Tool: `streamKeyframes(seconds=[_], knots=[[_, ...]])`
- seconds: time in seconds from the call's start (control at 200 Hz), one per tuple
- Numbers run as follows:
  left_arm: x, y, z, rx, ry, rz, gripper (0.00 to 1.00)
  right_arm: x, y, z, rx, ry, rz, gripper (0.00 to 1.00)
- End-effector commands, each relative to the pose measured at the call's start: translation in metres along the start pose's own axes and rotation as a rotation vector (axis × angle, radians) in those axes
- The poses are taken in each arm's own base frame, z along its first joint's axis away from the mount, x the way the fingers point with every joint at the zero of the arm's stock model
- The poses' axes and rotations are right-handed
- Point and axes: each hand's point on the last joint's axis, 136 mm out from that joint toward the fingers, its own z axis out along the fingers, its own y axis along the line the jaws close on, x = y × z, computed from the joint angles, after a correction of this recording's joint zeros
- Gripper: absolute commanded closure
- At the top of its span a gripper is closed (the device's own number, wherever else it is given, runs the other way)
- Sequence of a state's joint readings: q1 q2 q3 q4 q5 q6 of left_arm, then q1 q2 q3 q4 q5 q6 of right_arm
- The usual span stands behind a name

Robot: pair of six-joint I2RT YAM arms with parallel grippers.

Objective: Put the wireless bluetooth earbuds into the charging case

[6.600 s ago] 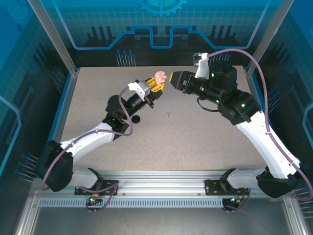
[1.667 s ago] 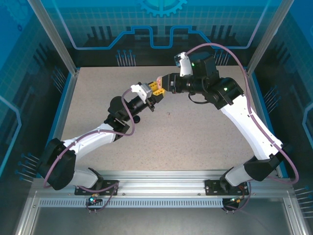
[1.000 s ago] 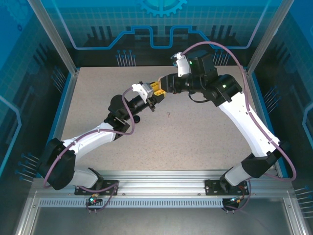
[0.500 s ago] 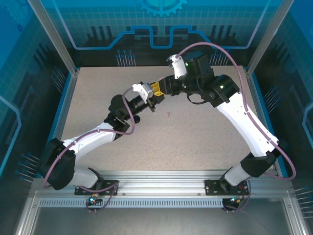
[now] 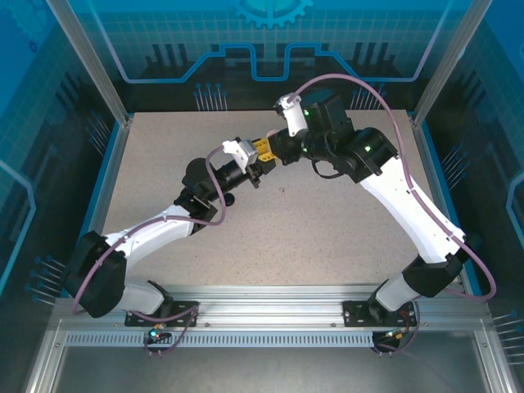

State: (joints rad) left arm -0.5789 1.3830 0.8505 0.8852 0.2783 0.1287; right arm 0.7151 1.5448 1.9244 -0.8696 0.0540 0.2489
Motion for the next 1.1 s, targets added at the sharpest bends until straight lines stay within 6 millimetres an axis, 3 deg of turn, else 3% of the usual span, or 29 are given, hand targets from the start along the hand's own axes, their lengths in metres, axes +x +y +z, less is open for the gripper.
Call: streamKeyframes(seconds=[0.0,0.36,1.096], knots=[[-0.038,0.0,0.003,0.014,-0.099,0.016,1.0,0.01,0.011,0.0,-0.023,0.033,-0.018,0.88],[-0.032,-0.001,0.004,0.016,-0.089,0.003,1.0,-0.026,0.012,-0.024,-0.034,-0.096,0.029,0.95],[-0.024,-0.001,0.005,0.018,-0.072,-0.01,1.0,-0.052,-0.008,-0.058,0.013,-0.236,0.097,0.95]])
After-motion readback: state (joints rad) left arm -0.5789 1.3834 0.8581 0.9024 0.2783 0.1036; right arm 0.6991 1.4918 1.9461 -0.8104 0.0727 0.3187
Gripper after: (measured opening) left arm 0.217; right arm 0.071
